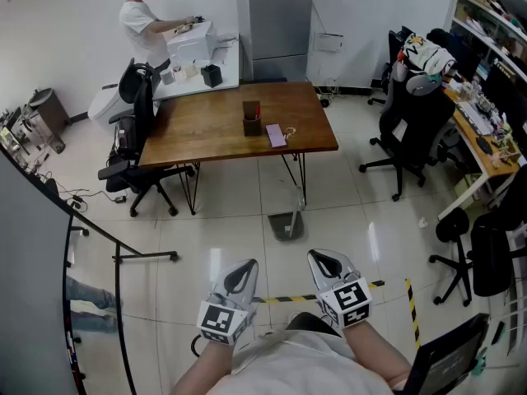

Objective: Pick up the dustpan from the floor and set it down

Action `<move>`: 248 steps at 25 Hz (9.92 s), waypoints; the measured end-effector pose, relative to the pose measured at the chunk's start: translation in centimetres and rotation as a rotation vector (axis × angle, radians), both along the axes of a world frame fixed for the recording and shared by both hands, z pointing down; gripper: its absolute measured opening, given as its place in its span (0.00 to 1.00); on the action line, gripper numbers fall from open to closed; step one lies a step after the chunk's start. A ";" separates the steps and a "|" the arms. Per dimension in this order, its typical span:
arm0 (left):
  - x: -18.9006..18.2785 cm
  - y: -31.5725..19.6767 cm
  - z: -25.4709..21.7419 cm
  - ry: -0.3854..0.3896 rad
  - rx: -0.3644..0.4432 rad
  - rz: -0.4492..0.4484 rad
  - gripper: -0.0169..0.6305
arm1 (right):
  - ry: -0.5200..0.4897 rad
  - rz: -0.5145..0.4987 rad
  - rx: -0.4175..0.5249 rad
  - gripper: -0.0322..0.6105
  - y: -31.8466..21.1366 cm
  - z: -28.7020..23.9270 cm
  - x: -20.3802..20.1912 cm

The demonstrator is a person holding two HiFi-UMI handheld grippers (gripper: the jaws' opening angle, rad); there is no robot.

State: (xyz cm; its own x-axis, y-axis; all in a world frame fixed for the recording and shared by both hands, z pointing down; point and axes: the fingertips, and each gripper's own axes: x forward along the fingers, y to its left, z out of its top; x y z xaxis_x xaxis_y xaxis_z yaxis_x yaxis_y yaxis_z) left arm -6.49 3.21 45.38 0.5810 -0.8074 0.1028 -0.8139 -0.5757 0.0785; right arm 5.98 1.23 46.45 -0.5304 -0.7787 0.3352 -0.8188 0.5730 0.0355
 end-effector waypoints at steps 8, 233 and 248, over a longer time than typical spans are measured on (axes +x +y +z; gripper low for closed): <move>0.0 -8.6 0.5 0.009 -0.003 -0.041 0.05 | -0.024 -0.016 -0.018 0.05 -9.4 2.1 0.7; 3.3 -0.9 -6.0 0.084 0.094 0.012 0.05 | -0.122 -0.091 0.166 0.05 -0.5 -5.8 -1.9; 3.7 -1.2 -5.2 0.089 0.077 0.003 0.05 | -0.110 -0.090 0.154 0.05 -0.5 -5.4 -1.4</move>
